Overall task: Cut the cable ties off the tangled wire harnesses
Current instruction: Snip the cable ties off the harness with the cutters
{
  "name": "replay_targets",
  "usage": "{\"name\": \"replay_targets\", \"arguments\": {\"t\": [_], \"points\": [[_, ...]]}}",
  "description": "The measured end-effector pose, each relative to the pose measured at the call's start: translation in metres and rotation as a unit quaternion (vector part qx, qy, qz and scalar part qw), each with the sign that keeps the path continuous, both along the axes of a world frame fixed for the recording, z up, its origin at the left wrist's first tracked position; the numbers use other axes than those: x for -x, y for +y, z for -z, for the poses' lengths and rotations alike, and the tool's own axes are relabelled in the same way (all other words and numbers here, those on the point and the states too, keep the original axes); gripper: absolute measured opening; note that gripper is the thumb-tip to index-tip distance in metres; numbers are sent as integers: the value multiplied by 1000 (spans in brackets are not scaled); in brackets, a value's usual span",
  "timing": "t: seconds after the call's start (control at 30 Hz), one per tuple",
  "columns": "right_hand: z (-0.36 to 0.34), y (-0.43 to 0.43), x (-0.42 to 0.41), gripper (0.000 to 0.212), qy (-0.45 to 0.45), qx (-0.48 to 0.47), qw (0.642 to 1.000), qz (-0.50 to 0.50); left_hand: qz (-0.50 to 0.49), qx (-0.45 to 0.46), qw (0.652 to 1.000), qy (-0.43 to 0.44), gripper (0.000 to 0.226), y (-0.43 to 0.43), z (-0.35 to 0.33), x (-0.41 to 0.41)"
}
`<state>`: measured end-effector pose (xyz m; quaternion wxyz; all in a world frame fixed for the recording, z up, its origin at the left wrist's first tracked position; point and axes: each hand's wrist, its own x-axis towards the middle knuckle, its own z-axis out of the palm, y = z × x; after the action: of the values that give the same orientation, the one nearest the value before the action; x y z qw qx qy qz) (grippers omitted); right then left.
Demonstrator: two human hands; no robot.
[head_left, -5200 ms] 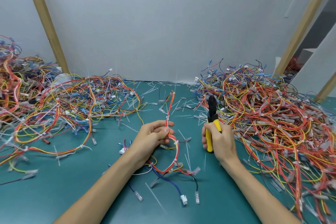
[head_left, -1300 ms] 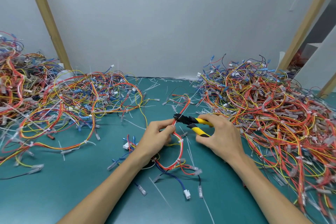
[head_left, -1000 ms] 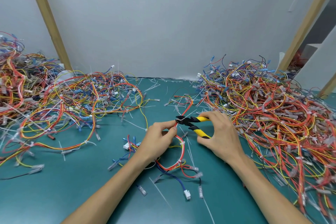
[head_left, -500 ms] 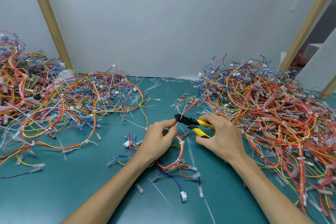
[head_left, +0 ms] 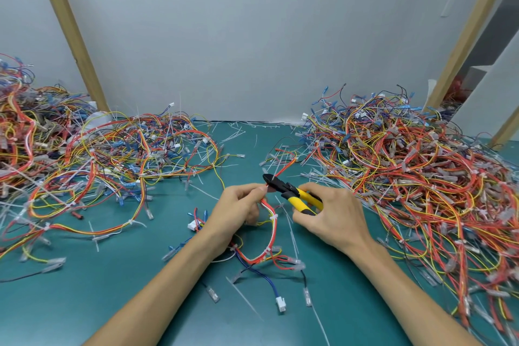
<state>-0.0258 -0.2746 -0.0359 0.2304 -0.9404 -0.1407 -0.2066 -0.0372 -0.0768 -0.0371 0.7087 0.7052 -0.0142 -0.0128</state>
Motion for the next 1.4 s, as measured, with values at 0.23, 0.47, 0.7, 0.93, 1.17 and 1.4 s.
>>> {"name": "replay_targets", "arguments": {"t": [0.23, 0.47, 0.7, 0.93, 1.17, 1.4], "points": [[5, 3, 0, 40, 33, 10, 998, -50, -1, -22, 1000, 7, 24, 0, 3, -1], [7, 4, 1, 33, 43, -13, 998, -45, 19, -55, 998, -8, 26, -1, 4, 0], [3, 1, 0, 41, 24, 19, 999, -17, 26, -88, 996, -15, 28, -2, 7, -1], [0, 0, 0, 38, 7, 21, 1000, 7, 28, -88, 996, -16, 27, -1, 7, -1], [-1, 1, 0, 40, 15, 35, 999, -2, 27, -93, 995, -12, 27, -1, 7, -1], [-1, 1, 2, 44, 9, 66, 998, -4, 27, -98, 995, -10, 26, -1, 7, 0]]}}
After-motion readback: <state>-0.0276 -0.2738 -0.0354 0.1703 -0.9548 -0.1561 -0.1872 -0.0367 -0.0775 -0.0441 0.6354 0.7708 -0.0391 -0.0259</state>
